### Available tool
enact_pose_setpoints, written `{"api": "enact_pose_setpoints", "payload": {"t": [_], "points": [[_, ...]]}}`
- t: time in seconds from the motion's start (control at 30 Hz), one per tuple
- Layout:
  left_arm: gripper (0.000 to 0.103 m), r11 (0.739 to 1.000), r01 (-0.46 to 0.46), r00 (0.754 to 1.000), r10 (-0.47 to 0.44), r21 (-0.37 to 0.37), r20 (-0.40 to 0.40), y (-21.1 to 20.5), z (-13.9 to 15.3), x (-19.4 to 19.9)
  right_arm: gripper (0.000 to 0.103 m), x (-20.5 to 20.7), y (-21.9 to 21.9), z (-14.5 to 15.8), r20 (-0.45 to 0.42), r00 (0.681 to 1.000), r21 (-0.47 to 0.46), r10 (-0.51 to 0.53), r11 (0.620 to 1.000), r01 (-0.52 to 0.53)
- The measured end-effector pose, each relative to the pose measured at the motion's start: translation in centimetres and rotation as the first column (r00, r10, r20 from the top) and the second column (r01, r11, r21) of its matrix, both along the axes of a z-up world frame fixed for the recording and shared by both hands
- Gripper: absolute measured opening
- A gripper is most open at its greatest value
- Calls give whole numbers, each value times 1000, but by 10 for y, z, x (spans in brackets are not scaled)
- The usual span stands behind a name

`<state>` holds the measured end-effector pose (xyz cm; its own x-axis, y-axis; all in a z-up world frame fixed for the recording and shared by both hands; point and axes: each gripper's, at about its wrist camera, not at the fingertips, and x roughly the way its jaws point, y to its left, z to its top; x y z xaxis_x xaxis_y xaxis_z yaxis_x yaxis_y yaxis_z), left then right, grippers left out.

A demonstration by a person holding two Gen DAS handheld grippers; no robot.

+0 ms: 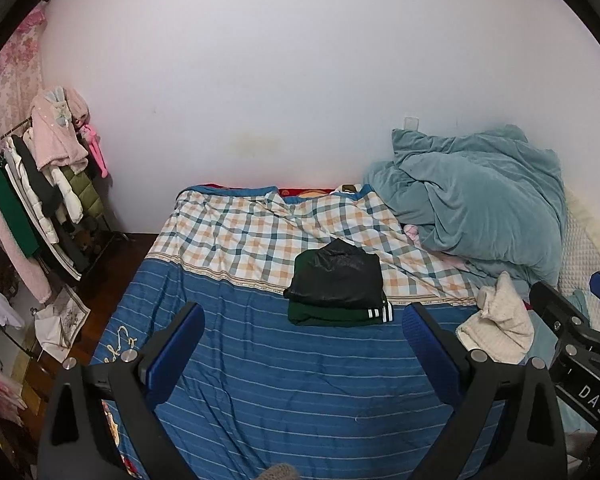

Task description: Fold large clothes

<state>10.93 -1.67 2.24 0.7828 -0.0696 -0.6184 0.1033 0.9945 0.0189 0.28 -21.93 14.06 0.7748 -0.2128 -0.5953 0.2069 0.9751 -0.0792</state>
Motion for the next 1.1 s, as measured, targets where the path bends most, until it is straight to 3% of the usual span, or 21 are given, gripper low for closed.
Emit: {"api": "enact_pose_setpoints", "payload": {"t": [1.1], "points": [[101, 1000, 4, 1000, -4, 5, 13, -1, 7, -9, 94, -4, -7, -3, -4, 1000, -1, -10, 1000, 10]]}}
